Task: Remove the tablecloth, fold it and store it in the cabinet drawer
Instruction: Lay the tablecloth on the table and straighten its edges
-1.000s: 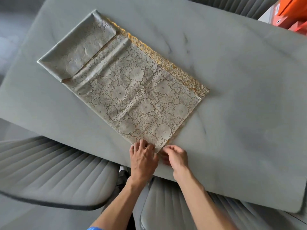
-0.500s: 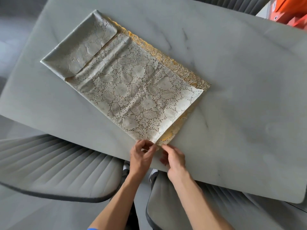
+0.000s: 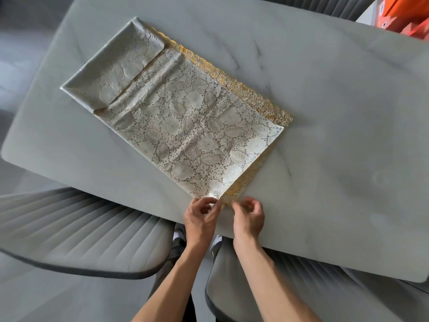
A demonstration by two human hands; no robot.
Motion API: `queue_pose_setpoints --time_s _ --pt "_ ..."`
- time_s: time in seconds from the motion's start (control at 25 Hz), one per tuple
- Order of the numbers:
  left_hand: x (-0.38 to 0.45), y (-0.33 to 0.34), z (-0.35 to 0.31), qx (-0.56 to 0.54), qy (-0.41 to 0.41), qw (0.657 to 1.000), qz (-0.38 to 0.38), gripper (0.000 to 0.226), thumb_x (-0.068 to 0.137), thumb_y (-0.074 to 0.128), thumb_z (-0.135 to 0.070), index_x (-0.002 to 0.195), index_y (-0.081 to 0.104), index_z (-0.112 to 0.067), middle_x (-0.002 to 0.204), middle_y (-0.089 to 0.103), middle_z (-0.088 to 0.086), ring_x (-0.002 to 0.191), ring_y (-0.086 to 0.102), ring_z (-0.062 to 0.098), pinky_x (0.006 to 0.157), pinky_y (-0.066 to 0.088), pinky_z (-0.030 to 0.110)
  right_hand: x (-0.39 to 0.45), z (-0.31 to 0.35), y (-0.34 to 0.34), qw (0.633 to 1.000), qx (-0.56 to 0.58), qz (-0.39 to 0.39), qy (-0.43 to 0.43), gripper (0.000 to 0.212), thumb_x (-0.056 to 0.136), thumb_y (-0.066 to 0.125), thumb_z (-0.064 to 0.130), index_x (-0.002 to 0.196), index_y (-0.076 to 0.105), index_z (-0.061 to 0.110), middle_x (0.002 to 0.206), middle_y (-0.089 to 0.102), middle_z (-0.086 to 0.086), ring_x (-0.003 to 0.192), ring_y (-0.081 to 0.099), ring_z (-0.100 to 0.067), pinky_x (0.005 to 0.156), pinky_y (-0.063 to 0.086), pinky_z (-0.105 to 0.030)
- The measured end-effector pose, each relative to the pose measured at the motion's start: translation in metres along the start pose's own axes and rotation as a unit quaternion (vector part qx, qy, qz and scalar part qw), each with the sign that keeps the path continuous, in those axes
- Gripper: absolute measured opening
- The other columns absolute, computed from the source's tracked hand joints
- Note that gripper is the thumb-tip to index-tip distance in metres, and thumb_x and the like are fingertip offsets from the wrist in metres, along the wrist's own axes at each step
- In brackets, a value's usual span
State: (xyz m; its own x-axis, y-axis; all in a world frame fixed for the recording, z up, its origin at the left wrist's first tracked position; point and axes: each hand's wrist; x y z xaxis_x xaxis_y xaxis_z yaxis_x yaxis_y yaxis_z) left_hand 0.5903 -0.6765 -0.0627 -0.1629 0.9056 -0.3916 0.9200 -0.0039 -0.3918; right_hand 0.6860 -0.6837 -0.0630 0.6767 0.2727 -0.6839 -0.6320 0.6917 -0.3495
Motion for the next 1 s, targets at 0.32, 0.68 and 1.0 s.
queue_pose_setpoints --time_s 0.32,0.68,1.0 --pt "0.001 0.002 0.007 -0.058 -0.034 0.998 0.001 0.009 0.081 0.078 -0.021 0.074 0.074 -0.025 0.071 0.068 0.0 0.057 0.055 0.002 0.056 0.041 0.016 0.007 0.008 0.002 0.992 0.024 0.069 0.104 0.01 0.077 0.078 0.012 0.081 0.069 0.015 0.072 0.068 0.0 0.064 0.057 -0.016 0.062 0.048 -0.029" --pt "0.004 -0.001 0.009 -0.128 -0.048 0.991 0.009 0.007 0.082 0.078 -0.019 0.077 0.074 -0.022 0.061 0.064 -0.008 0.054 0.049 0.003 0.051 0.038 0.015 0.0 0.015 0.0 0.988 -0.098 0.026 -0.118 0.011 0.081 0.075 0.02 0.079 0.065 0.024 0.071 0.069 0.01 0.063 0.063 -0.004 0.055 0.04 -0.008" --pt "0.005 0.0 0.013 -0.11 -0.038 0.993 0.018 0.008 0.081 0.078 -0.022 0.076 0.074 -0.025 0.063 0.066 -0.01 0.053 0.05 -0.001 0.05 0.038 0.013 0.008 0.017 0.004 0.95 -0.246 0.008 -0.191 0.015 0.08 0.072 0.023 0.093 0.074 0.017 0.097 0.065 -0.001 0.084 0.06 -0.02 0.071 0.043 -0.027"
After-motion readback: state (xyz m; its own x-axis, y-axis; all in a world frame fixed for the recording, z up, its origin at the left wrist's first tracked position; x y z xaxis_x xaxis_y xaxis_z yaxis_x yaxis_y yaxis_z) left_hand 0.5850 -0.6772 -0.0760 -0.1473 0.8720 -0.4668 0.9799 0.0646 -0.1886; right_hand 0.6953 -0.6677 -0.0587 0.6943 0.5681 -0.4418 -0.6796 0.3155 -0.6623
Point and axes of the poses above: each hand's wrist, its own x-axis towards the middle knuckle, its own y-axis out of the palm, z = x × y
